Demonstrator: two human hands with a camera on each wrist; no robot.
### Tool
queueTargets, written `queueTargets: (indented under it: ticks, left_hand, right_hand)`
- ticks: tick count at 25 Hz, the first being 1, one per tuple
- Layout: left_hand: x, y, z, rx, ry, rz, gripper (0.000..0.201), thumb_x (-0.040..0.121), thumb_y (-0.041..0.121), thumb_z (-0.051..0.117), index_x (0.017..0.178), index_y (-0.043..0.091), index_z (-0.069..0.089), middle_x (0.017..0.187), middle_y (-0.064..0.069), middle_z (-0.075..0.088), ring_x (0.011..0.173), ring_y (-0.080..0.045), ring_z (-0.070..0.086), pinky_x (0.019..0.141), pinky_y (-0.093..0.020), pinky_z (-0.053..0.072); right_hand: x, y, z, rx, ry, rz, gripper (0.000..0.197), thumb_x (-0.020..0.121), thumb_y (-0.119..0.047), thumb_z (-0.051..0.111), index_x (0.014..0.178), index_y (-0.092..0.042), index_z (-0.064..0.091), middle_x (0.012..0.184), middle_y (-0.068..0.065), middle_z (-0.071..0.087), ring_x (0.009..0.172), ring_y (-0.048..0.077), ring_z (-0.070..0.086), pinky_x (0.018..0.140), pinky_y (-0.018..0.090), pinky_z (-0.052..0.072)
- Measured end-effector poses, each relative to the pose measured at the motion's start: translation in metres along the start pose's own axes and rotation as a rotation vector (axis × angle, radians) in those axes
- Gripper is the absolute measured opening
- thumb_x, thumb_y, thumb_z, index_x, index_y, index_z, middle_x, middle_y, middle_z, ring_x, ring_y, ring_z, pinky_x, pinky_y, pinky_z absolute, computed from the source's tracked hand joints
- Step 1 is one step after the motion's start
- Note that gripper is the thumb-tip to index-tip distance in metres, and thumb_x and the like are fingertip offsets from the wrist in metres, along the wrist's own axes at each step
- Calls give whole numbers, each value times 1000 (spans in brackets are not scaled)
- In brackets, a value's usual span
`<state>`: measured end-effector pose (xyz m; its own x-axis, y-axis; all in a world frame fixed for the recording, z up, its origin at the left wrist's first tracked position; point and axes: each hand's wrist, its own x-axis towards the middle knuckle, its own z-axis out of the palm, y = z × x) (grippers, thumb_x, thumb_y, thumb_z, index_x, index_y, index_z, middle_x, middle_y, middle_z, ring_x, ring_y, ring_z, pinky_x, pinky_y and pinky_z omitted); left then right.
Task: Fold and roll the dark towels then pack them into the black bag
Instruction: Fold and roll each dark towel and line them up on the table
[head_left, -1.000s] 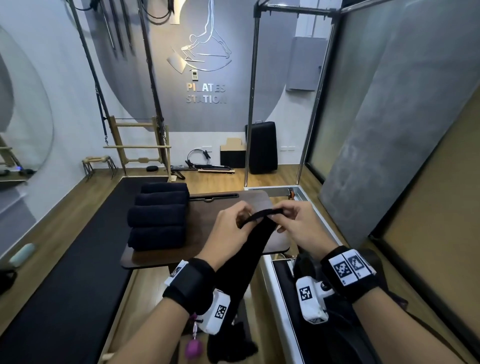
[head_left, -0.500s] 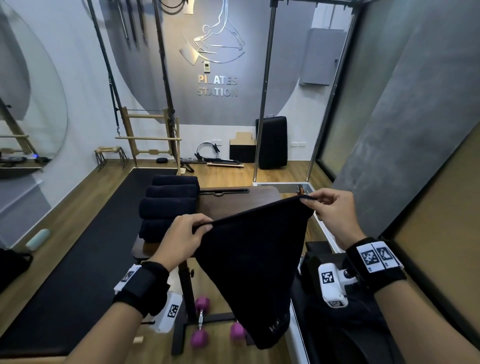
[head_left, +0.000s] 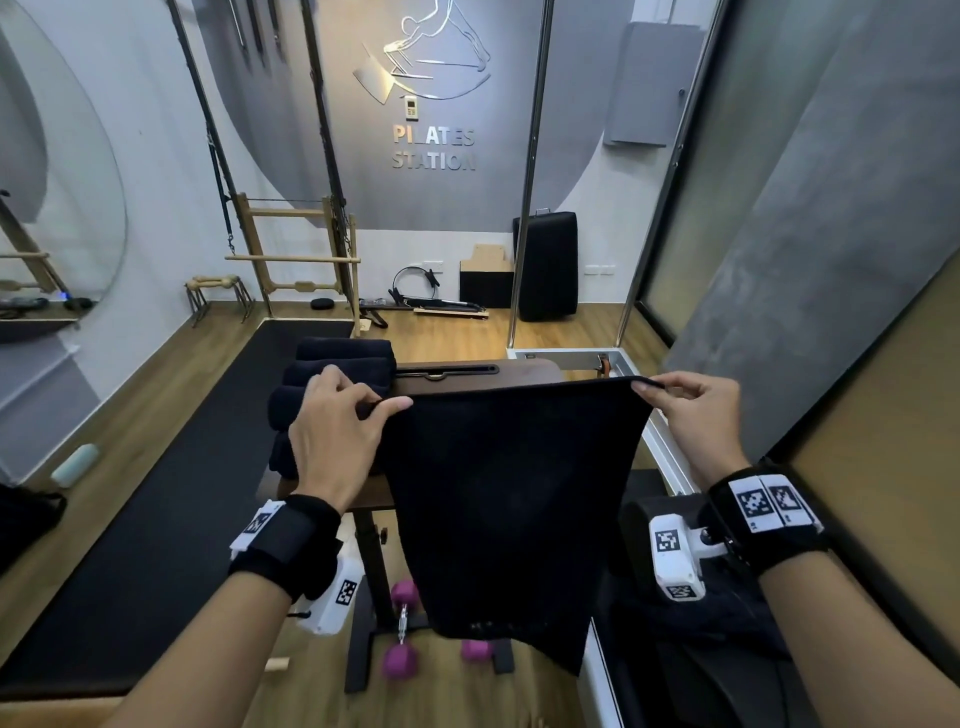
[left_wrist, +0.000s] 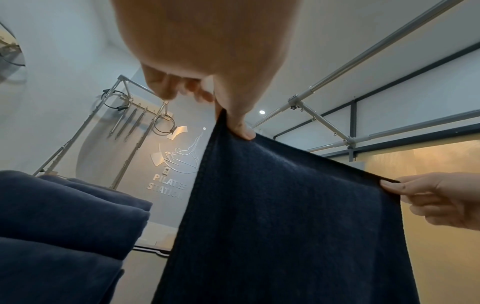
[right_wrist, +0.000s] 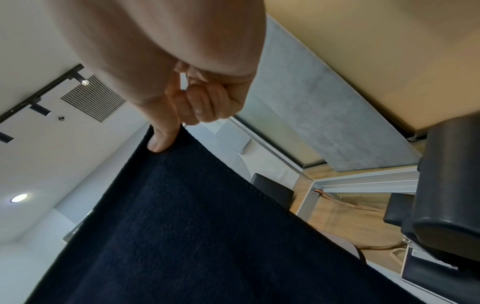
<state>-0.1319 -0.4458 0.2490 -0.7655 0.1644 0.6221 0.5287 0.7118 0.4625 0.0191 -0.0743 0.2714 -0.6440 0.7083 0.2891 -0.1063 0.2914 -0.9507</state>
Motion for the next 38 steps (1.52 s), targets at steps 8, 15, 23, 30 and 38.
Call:
queueTargets:
  ticks: [8, 15, 23, 30, 38]
  left_hand:
    - [60, 16, 79, -483, -78, -395, 21, 101, 46, 66, 91, 27, 63, 52, 0, 69, 44, -15, 69, 69, -40, 57]
    - [122, 0, 188, -592, -83, -606, 10, 105, 25, 66, 104, 16, 61, 90, -12, 73, 76, -16, 79, 46, -37, 60]
    - [172, -42, 308, -459, -25, -768, 13, 98, 19, 75, 89, 14, 68, 83, -11, 73, 69, -16, 77, 49, -26, 59]
    - [179, -81, 373, -226, -56, -922, 12, 100, 21, 72, 97, 13, 63, 98, -14, 71, 51, -12, 71, 52, -26, 60]
    - [151, -64, 366, -260, -310, -682, 54, 104, -2, 44, 156, 8, 32, 154, -10, 41, 136, -19, 51, 108, -31, 41]
  right_hand:
    - [75, 39, 51, 228, -185, 216, 17, 107, -26, 58, 110, -10, 54, 90, 22, 78, 73, 41, 77, 53, 33, 61]
    - [168, 106, 104, 296, -148, 350, 7, 107, -20, 59, 104, -13, 58, 90, 26, 77, 84, 40, 78, 69, 38, 66]
    - [255, 195, 156, 266, -104, 586, 20, 100, -9, 68, 114, 4, 63, 88, 31, 75, 84, 44, 77, 77, 41, 65]
    - [296, 253, 200, 172, -218, 738, 27, 99, -12, 70, 119, 5, 64, 88, 29, 76, 84, 40, 78, 74, 38, 66]
    - [279, 241, 192, 181, -241, 704, 51, 102, 3, 59, 151, -9, 49, 106, 27, 75, 100, 45, 74, 94, 48, 61]
